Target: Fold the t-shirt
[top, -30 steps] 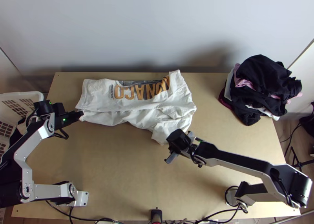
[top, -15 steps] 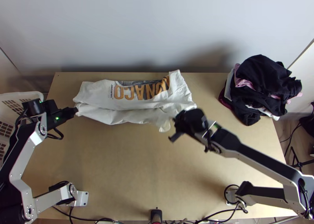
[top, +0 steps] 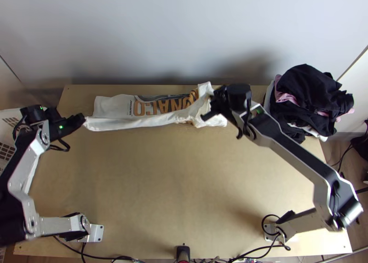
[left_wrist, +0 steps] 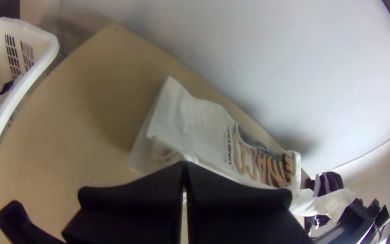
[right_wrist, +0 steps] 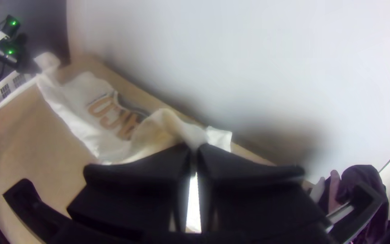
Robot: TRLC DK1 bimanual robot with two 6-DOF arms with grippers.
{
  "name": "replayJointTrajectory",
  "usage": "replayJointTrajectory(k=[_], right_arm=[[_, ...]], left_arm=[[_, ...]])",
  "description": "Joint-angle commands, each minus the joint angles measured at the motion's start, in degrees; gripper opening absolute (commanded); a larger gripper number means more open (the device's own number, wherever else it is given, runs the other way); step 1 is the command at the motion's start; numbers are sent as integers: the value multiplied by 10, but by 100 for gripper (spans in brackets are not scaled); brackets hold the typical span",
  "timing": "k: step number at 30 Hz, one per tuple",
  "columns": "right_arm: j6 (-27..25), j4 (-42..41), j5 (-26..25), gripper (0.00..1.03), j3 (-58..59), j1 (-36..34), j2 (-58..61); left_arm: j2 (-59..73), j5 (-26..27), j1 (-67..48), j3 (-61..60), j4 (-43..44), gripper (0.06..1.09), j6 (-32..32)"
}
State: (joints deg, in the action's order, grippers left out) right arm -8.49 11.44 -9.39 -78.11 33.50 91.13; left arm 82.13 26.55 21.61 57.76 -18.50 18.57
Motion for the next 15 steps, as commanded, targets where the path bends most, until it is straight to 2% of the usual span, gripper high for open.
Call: replayJointTrajectory(k=[1,8,15], right_arm=[[-11,-27,7,3,-71,-36,96],[-13,-54,6,3,-124,-40,187],[-8,-65,6,3,-180,-54,246]], left_arm=[[109,-2,21,75,7,9,20],[215,-20,13,161,-2,9,53],[245,-55,-36,212,-7,9,86]])
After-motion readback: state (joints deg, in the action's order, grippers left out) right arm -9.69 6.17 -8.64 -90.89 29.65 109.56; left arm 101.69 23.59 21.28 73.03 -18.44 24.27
